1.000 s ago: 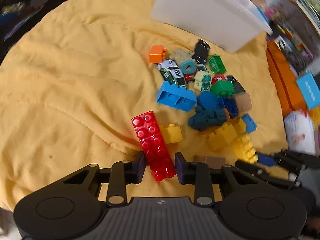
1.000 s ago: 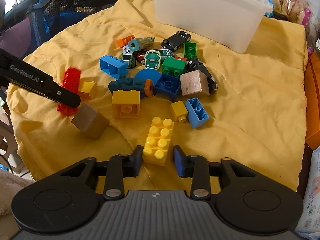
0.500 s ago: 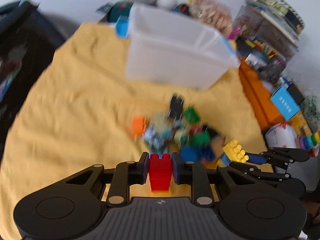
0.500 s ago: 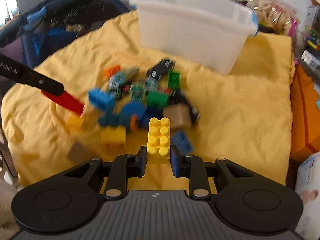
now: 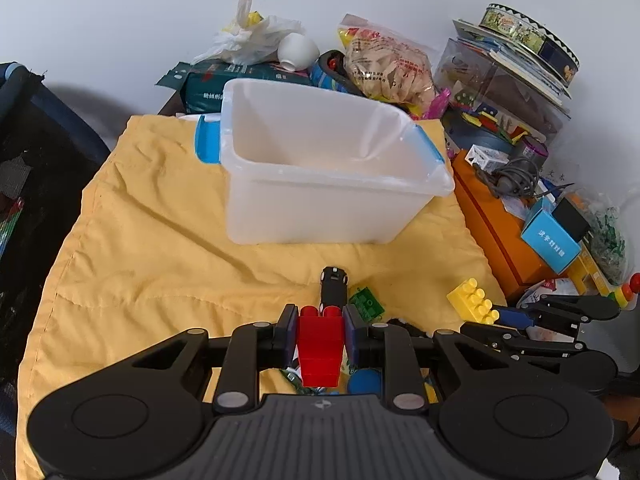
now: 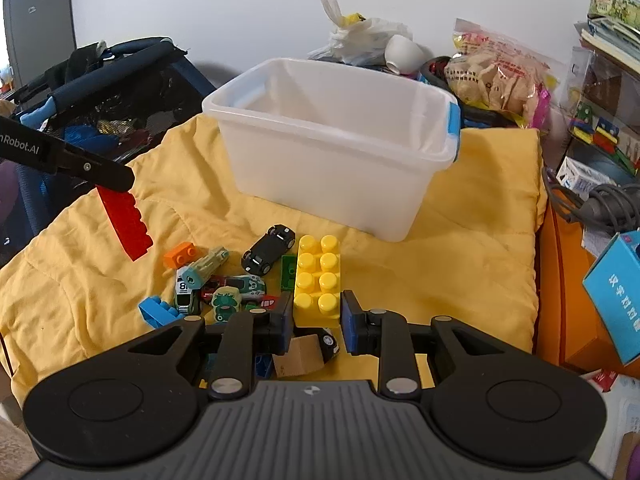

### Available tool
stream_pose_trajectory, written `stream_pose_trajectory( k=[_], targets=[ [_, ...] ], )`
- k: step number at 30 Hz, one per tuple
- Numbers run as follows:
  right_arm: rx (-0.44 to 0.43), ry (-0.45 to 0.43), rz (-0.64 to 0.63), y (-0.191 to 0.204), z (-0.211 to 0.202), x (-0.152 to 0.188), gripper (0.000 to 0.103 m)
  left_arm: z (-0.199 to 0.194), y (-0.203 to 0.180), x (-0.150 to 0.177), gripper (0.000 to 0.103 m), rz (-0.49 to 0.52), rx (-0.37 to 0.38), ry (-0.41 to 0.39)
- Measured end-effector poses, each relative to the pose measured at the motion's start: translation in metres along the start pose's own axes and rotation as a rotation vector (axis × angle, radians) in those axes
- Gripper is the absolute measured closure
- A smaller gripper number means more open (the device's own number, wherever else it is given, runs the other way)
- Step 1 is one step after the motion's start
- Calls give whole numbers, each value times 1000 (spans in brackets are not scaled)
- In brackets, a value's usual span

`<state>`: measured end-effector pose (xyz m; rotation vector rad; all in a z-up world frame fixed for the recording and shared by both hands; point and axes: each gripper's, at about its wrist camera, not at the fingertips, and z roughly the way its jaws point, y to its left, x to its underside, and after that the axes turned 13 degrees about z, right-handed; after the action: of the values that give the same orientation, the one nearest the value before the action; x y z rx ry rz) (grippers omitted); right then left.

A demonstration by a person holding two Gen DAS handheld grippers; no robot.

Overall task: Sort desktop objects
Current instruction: 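Carry both bricks over the clear bin and open both tools to drop them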

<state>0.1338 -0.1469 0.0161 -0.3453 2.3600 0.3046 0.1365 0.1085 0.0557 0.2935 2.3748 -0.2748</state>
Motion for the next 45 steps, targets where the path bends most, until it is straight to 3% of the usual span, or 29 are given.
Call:
stream_pose_trajectory(
  k=[6,9,14,18,21,23,28,31,34,36,39,41,45],
  targets=[
    [-17,13,4,0,-4,4,75,-5,4,12,76,-14,-5,18],
    [-19,8,6,-1,-5,4,75,-5,4,1,76,-6,-4,-7],
    [-14,-47,-37,3,-2,-15,75,-9,3,-66,76,94,-22,-158],
    [8,-152,-75,8,3,-61,75,-1,1,-122,76,155,-58,-264],
    [30,-217,-102,14,15,-95,75,24,5,-144,76,186,-115,-284],
    [43,-219,-92,16,30,-116,75,45,12,-151,76,176,-124,-250],
    [66,-178,3,14,77,-147,75,104,29,-144,76,201,-185,-146],
    [80,-130,35,12,99,-148,74,114,41,-134,69,133,-158,-121],
    [87,-94,37,14,108,-145,70,95,42,-126,56,117,-142,-171],
    [84,-120,19,17,101,-141,70,78,37,-124,53,130,-160,-211],
    [73,-162,25,18,83,-138,70,44,26,-113,38,147,-163,-286],
    [54,-198,33,17,67,-134,63,23,15,-100,33,165,-167,-321],
    [13,-267,5,19,32,-112,53,3,-7,-69,29,178,-172,-301]
  ],
)
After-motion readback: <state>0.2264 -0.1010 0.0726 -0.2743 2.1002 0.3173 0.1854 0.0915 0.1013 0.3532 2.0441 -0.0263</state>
